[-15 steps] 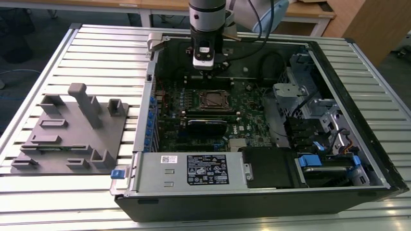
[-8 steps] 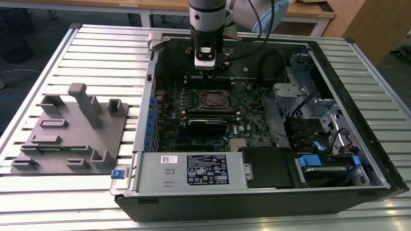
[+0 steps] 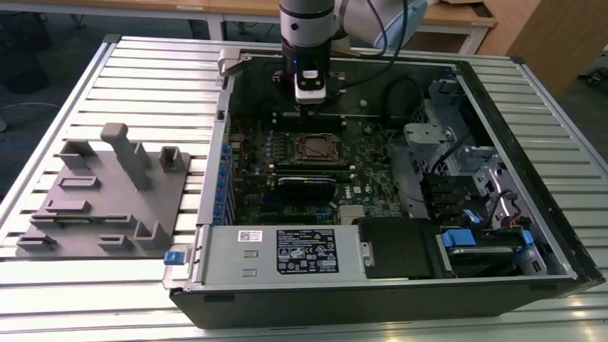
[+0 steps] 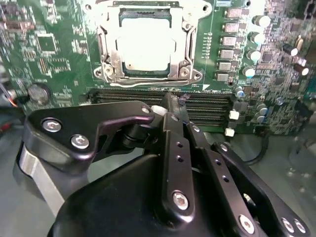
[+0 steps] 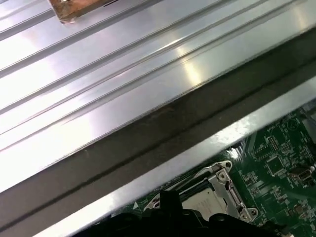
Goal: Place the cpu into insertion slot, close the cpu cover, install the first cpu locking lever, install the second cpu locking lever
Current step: 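Install the first cpu locking lever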
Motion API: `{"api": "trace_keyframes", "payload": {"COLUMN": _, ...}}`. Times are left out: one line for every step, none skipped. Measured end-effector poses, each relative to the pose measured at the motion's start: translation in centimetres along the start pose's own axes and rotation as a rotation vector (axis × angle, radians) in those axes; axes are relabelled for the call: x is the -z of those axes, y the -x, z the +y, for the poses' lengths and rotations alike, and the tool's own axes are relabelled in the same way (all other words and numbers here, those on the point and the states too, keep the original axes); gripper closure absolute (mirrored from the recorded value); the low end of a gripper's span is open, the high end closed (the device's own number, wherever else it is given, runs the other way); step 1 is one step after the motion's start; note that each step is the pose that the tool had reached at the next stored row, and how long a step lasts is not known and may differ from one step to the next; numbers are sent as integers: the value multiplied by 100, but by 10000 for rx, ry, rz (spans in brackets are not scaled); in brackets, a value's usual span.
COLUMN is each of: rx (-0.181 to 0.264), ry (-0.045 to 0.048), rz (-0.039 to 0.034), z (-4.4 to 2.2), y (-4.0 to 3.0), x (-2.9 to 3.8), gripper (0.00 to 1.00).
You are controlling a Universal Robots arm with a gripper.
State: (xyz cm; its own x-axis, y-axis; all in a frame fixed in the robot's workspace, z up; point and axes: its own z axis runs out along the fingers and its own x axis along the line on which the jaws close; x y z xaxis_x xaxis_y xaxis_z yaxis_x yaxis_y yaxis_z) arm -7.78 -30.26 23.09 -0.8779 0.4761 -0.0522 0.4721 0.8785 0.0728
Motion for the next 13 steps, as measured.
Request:
{"api": "trace_keyframes", "payload": {"rx": 192, "ry": 10, "rz": 14, "z": 0, "y": 0, "x": 0, "gripper": 90}}
{"api": "trace_keyframes", "payload": {"rx": 371, "ry": 19, "rz": 27, "z": 0, "y": 0, "x": -1, "gripper": 90}}
{"api": "trace_keyframes", "payload": {"rx": 548, "ry": 29, "rz": 40, "z": 0, "y": 0, "x": -1, "gripper": 90}}
{"api": "trace_keyframes", "payload": {"rx": 727, "ry": 39, "rz": 53, "z": 0, "y": 0, "x": -2, "gripper": 90}}
{"api": "trace_keyframes", "payload": {"rx": 899, "ry": 47, "rz": 65, "z": 0, "y": 0, "x": -2, "gripper": 90}}
{"api": "trace_keyframes", "payload": {"rx": 1083, "ry": 57, "rz": 79, "z": 0, "y": 0, "x": -3, "gripper": 90}}
{"api": "trace_keyframes", "payload": {"rx": 1252, "ry": 65, "rz": 92, "z": 0, "y": 0, "x": -3, "gripper": 90}}
{"api": "trace_keyframes", "payload": {"rx": 1417, "ry": 74, "rz": 103, "z": 0, "y": 0, "x": -4, "gripper": 90}}
{"api": "trace_keyframes", "payload": {"rx": 1579, "ry": 83, "rz": 115, "z": 0, "y": 0, "x": -5, "gripper": 90}}
{"api": "trace_keyframes", "payload": {"rx": 1752, "ry": 91, "rz": 128, "z": 0, "y": 0, "x": -5, "gripper": 90}}
{"api": "trace_keyframes", "payload": {"rx": 1923, "ry": 100, "rz": 140, "z": 0, "y": 0, "x": -6, "gripper": 90}}
{"api": "trace_keyframes", "payload": {"rx": 2090, "ry": 109, "rz": 152, "z": -1, "y": 0, "x": -7, "gripper": 90}}
{"api": "trace_keyframes", "payload": {"rx": 2276, "ry": 120, "rz": 166, "z": 0, "y": 0, "x": -8, "gripper": 90}}
